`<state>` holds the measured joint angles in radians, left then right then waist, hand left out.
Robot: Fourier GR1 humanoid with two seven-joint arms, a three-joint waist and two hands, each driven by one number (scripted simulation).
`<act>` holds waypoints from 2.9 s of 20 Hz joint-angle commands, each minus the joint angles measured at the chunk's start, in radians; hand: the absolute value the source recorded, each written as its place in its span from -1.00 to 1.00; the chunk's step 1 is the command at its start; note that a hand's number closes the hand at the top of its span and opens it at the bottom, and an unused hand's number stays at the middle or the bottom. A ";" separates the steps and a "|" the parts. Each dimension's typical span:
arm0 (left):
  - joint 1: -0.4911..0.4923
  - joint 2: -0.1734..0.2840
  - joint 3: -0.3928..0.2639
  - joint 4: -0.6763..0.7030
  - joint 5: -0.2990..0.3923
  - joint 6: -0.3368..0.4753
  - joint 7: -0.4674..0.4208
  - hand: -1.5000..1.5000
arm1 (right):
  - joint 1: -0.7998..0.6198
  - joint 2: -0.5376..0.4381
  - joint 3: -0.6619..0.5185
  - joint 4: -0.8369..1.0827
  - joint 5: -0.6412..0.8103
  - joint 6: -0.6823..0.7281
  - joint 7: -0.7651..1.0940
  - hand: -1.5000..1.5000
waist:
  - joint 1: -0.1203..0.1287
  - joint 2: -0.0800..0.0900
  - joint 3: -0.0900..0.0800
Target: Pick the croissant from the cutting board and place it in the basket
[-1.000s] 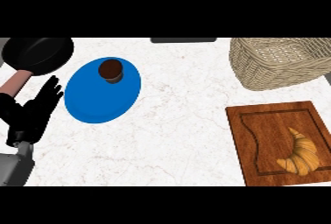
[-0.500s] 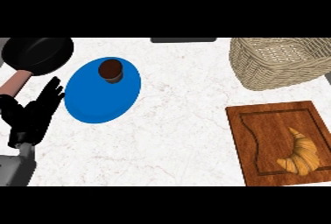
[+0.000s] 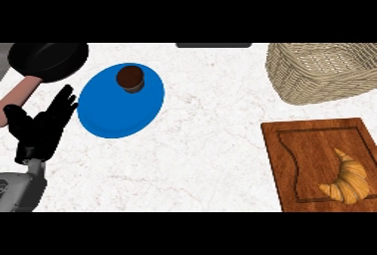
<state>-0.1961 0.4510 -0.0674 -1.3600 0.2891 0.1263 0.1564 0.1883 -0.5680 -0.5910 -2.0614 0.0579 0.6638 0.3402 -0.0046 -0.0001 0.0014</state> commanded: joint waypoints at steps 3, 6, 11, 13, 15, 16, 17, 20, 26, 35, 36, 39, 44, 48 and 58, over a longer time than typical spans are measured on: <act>-0.027 0.011 0.050 0.027 0.002 -0.039 0.006 0.00 | -0.053 0.159 0.115 0.084 0.189 -0.145 -0.139 -1.00 | 0.008 0.001 -0.001; -0.038 -0.030 0.031 0.028 -0.035 -0.026 0.007 0.00 | -0.116 0.169 0.164 0.227 0.263 -0.182 -0.205 -1.00 | 0.009 0.002 -0.001; 0.009 -0.040 0.057 -0.024 -0.053 -0.038 0.026 0.00 | -0.085 0.162 0.215 0.278 0.388 -0.179 -0.220 -1.00 | 0.005 0.001 -0.001; -0.010 -0.038 0.071 0.006 -0.060 -0.062 0.014 0.00 | -0.136 0.138 0.224 0.388 0.409 -0.181 -0.263 -1.00 | 0.006 0.001 -0.001; -0.066 -0.034 0.102 0.100 -0.044 -0.099 -0.007 0.00 | -0.140 0.155 0.256 0.434 0.453 -0.209 -0.282 -1.00 | 0.003 0.003 -0.001; -0.061 -0.061 0.084 0.106 -0.072 -0.088 -0.012 0.00 | -0.107 0.122 0.214 0.418 0.431 -0.173 -0.304 -1.00 | 0.000 0.001 -0.001; 0.024 -0.041 0.091 -0.071 -0.060 -0.074 0.069 0.00 | -0.113 0.169 0.257 0.360 0.450 -0.174 -0.224 -1.00 | 0.007 -0.001 -0.001; 0.004 -0.079 0.091 -0.069 -0.098 -0.068 0.100 0.00 | -0.089 0.146 0.216 0.438 0.466 -0.189 -0.346 -1.00 | 0.004 0.000 -0.001; 0.026 -0.103 0.127 -0.056 -0.131 -0.088 0.054 0.00 | -0.040 0.102 0.130 0.424 0.411 -0.130 -0.440 -1.00 | 0.001 -0.001 -0.001; -0.057 -0.160 0.141 0.081 -0.193 -0.109 -0.008 0.00 | -0.093 0.144 0.184 0.473 0.457 -0.131 -0.495 -1.00 | 0.002 0.001 -0.001; 0.023 -0.111 0.170 -0.043 -0.143 -0.169 0.043 0.00 | 0.040 0.210 0.193 0.294 0.447 -0.104 -0.444 -1.00 | 0.001 -0.002 -0.002; -0.010 -0.119 0.191 -0.035 -0.150 -0.149 0.071 0.00 | 0.044 0.234 0.228 0.332 0.548 -0.195 -0.486 -1.00 | 0.001 -0.001 -0.001; 0.007 -0.152 0.188 -0.015 -0.189 -0.148 0.038 0.00 | -0.043 0.265 0.268 0.358 0.606 -0.213 -0.381 -1.00 | 0.003 0.000 -0.002; -0.027 -0.152 0.207 0.043 -0.209 -0.170 0.008 0.00 | -0.047 0.241 0.252 0.406 0.630 -0.225 -0.424 -1.00 | 0.001 0.000 -0.002; -0.016 -0.167 0.230 0.052 -0.202 -0.188 -0.009 0.00 | -0.133 0.265 0.383 0.542 0.793 -0.317 -0.461 1.00 | 0.004 0.001 -0.002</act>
<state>-0.1972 0.2869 0.1379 -1.3850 0.0876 -0.0439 0.2080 0.1032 -0.3483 -0.2556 -1.5677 0.8088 0.3852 -0.1459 -0.0024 -0.0044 -0.0092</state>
